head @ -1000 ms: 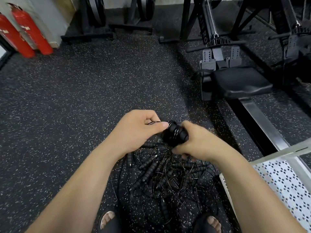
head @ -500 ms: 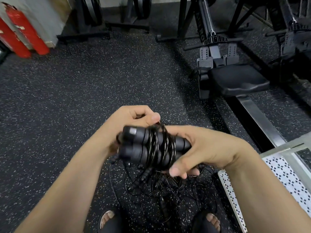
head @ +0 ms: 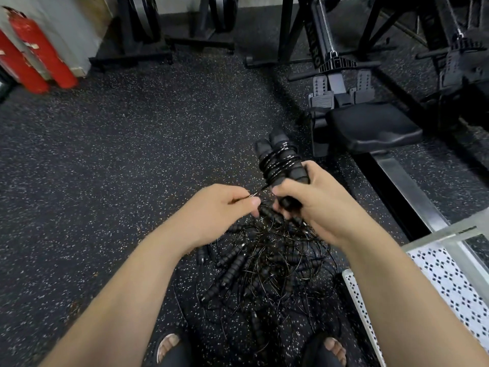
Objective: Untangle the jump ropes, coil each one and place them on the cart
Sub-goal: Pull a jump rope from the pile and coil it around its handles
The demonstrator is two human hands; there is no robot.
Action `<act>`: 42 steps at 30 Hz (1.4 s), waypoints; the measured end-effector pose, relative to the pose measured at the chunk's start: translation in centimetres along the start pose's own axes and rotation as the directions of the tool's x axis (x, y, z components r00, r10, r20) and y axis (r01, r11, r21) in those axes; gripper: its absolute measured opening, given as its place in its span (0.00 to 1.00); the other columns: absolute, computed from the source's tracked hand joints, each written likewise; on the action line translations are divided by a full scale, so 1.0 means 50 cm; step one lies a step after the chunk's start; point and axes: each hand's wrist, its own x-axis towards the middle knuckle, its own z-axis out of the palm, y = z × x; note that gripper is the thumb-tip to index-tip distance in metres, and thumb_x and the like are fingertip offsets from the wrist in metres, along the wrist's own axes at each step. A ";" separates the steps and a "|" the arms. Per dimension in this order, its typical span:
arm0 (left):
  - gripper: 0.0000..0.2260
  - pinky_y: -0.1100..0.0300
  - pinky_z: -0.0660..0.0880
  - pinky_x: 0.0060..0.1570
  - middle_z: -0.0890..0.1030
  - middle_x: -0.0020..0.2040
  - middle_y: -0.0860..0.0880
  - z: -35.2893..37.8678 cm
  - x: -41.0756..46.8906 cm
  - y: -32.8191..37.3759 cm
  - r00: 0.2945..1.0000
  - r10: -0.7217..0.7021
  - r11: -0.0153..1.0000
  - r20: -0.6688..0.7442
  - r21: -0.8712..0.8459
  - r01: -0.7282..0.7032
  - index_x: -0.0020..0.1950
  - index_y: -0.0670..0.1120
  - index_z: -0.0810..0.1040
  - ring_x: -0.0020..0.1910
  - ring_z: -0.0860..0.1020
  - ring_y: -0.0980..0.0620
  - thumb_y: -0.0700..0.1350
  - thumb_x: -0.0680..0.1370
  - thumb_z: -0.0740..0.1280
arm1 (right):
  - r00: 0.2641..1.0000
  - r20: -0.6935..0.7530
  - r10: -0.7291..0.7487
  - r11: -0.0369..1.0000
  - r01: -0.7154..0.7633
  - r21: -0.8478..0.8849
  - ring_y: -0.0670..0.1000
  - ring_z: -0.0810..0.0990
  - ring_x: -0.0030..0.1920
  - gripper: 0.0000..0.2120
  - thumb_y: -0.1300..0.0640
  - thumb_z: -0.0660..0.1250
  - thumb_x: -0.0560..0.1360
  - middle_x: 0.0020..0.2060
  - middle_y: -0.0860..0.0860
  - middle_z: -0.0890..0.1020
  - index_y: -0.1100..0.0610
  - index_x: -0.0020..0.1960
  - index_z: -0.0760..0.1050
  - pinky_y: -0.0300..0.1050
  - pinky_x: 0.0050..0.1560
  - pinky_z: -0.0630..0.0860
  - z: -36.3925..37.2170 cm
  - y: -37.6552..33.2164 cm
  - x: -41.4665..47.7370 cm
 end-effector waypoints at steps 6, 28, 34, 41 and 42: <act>0.11 0.55 0.66 0.38 0.73 0.30 0.55 -0.002 -0.002 0.001 1.000 0.026 0.999 0.012 0.042 -0.026 0.42 0.57 0.85 0.31 0.69 0.55 0.60 0.80 0.72 | 0.990 -0.068 0.123 0.841 -0.141 -0.523 0.59 0.89 0.36 0.21 0.62 0.78 0.76 0.46 0.59 0.87 0.58 0.60 0.68 0.58 0.41 0.87 -0.013 0.034 0.011; 0.32 0.65 0.74 0.30 0.78 0.22 0.54 -0.049 -0.034 -0.003 0.984 0.143 0.988 -0.108 -0.034 -0.148 0.22 0.47 0.82 0.21 0.76 0.61 0.39 0.87 0.62 | 0.664 0.747 0.031 0.985 0.105 -0.134 0.54 0.83 0.47 0.16 0.68 0.70 0.81 0.53 0.56 0.87 0.67 0.68 0.75 0.44 0.44 0.78 -0.015 -0.030 -0.052; 0.14 0.55 0.69 0.39 0.78 0.30 0.52 -0.019 0.006 -0.034 0.990 -0.059 0.972 -0.132 -0.233 0.027 0.40 0.46 0.78 0.31 0.73 0.51 0.42 0.86 0.66 | 0.830 0.549 -0.100 0.994 0.062 0.087 0.53 0.84 0.47 0.15 0.66 0.69 0.82 0.58 0.63 0.85 0.67 0.68 0.76 0.41 0.42 0.79 -0.012 -0.019 -0.032; 0.15 0.55 0.67 0.33 0.72 0.26 0.55 0.002 0.018 -0.017 0.999 0.039 0.991 -0.003 0.128 -0.038 0.48 0.57 0.84 0.27 0.69 0.54 0.60 0.86 0.62 | 0.994 0.048 -0.095 0.993 0.098 -0.063 0.53 0.85 0.43 0.15 0.58 0.74 0.82 0.56 0.63 0.86 0.63 0.64 0.75 0.46 0.38 0.79 -0.009 0.015 0.003; 0.15 0.55 0.69 0.35 0.73 0.27 0.54 0.002 0.018 -0.019 1.000 0.030 0.990 0.008 0.141 -0.031 0.49 0.59 0.85 0.29 0.71 0.52 0.60 0.86 0.62 | 0.995 -0.014 -0.098 0.983 0.095 -0.155 0.52 0.85 0.41 0.14 0.56 0.75 0.82 0.55 0.62 0.86 0.61 0.61 0.75 0.46 0.37 0.79 -0.012 0.020 0.006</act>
